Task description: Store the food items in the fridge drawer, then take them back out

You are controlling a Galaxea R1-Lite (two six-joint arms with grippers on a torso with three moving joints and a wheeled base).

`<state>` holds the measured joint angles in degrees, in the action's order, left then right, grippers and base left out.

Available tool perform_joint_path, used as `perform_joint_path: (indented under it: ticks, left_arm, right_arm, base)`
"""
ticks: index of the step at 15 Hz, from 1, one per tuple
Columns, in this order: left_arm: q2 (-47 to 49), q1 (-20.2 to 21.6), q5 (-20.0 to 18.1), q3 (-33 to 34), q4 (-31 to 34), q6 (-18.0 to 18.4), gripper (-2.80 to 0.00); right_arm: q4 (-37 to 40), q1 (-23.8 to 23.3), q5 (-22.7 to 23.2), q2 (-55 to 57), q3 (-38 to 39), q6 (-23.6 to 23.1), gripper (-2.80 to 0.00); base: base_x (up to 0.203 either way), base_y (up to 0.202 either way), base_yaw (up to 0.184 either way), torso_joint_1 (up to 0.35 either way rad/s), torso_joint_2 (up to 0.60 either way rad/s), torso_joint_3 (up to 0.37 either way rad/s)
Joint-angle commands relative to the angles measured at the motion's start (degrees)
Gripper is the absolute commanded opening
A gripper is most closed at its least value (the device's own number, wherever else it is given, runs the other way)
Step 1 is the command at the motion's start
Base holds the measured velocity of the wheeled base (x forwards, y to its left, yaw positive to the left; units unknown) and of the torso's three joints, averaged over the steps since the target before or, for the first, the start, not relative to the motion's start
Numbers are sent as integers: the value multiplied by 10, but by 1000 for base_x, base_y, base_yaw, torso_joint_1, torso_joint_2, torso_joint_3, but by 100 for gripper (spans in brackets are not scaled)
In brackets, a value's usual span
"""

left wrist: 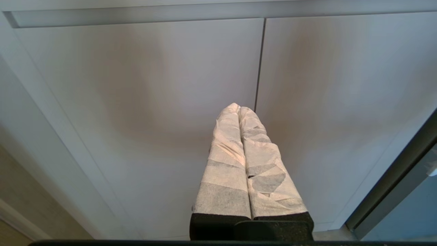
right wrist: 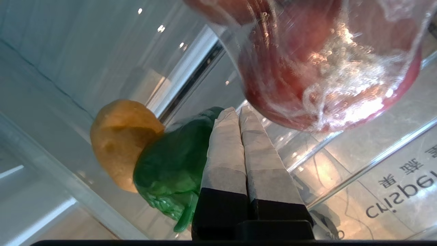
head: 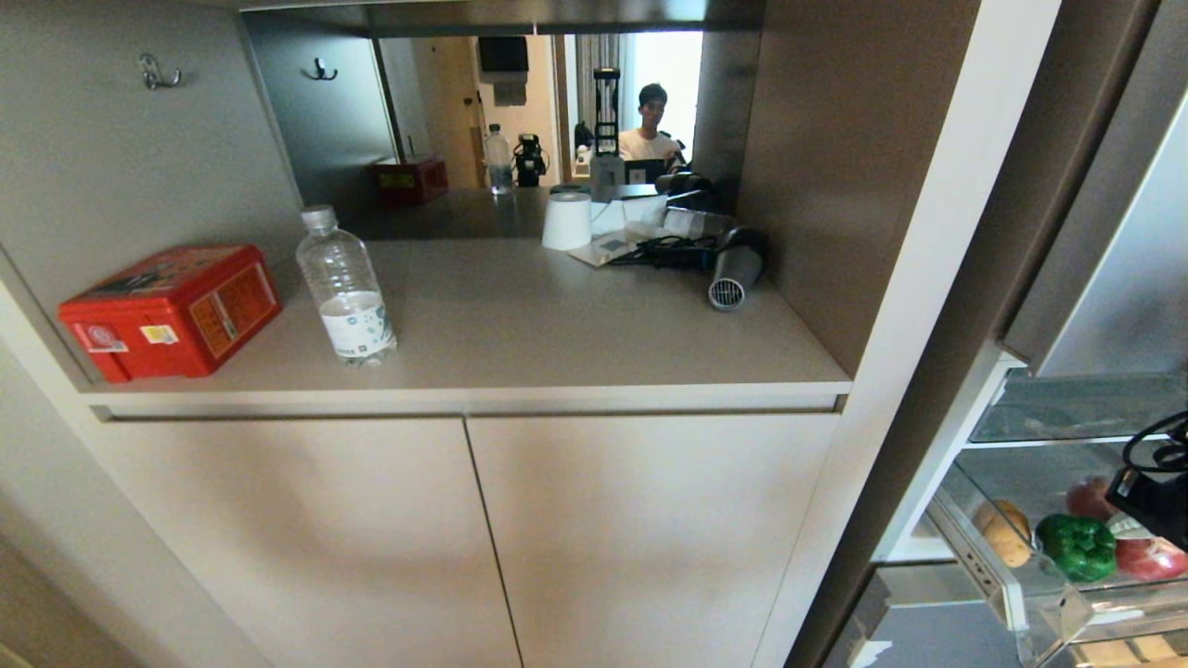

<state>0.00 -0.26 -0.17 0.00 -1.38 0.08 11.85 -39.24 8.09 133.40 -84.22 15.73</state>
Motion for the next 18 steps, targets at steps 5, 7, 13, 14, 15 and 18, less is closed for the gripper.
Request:
perform_joint_path:
  ticks: [5,7,13,14,15,18]
  left_arm:
    - [0,0,0,6,0,0,-280]
    - [0,0,0,6,0,0,-280]
    - [0,0,0,6,0,0,-280]
    - [0,0,0,6,0,0,-280]
    - [0,0,0,6,0,0,-280]
    - [0,0,0,6,0,0,-280]
  right_arm:
    - [21,7,-2,18,-17,1,-280]
    - [22,7,-4,27,-22,1,-280]
    - [34,7,-13,49,-47,1,-280]
    - [34,6,-14,52,-49,1,-280]
    - [34,5,-20,53,-53,0,-280]
    - [34,-2,-33,59,-63,0,-280]
  base:
    - [0,0,0,0,0,0]
    - [0,0,0,0,0,0]
    - [0,0,0,0,0,0]
    - [0,0,0,0,0,0]
    - [0,0,0,0,0,0]
    - [0,0,0,0,0,0]
